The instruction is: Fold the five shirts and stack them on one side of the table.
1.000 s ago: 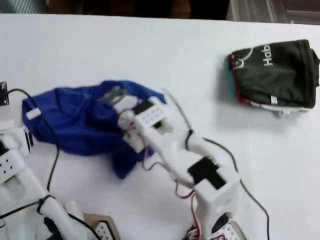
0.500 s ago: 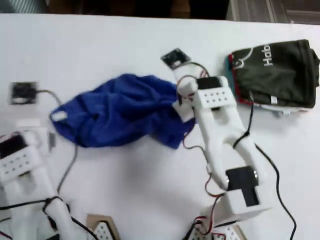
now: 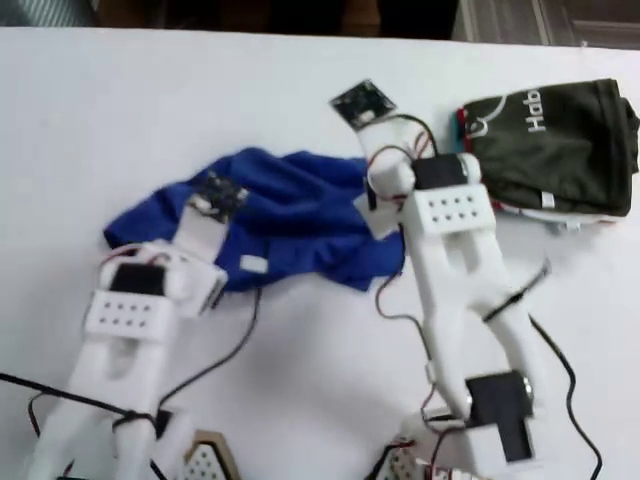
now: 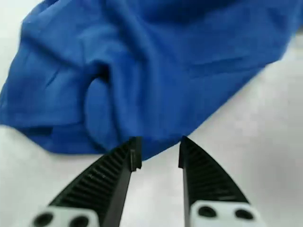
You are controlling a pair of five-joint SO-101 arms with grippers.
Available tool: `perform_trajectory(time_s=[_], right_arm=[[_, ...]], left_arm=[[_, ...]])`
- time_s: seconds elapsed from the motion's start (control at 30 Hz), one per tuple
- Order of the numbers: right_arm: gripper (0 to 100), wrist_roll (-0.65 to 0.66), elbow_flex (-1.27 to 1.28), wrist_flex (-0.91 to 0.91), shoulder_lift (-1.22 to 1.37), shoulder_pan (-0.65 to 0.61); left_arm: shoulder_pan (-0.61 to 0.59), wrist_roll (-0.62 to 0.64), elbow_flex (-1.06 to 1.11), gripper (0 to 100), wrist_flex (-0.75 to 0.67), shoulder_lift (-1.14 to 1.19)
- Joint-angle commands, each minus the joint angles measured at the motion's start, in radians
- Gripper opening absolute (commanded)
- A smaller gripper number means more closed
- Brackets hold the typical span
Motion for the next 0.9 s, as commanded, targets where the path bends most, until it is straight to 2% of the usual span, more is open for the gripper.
perform_trajectory(time_s=[0.0, 0.13, 0.23, 0.5, 0.6, 0.7, 0.73, 0.87], right_arm=[[30.3, 0.005, -0.023, 0.088, -0.148, 0.012], [30.3, 0.005, -0.021, 0.151, -0.263, 0.013], [30.4, 0.005, -0.02, 0.165, -0.317, 0.025], [30.4, 0.005, 0.101, 0.128, -0.335, 0.067], [30.4, 0.005, 0.195, 0.087, -0.341, 0.067], [30.4, 0.005, 0.276, 0.044, -0.341, 0.067], [30.4, 0.005, 0.304, 0.027, -0.341, 0.067], [30.4, 0.005, 0.42, -0.064, -0.341, 0.07]], left_arm=[[0.02, -0.025, 0.024, 15, -0.092, -0.015], [-0.015, -0.057, 0.059, 15, -0.221, 0.078], [-0.052, -0.057, -0.019, 15, -0.236, 0.25], [-0.091, -0.061, -0.363, 15, -0.098, 0.588], [-0.094, -0.057, -0.464, 14, -0.087, 0.644], [-0.092, -0.057, -0.559, 1, -0.086, 0.683], [-0.091, -0.054, -0.591, 4, -0.081, 0.692], [-0.092, -0.003, -0.76, 3, -0.018, 0.71]])
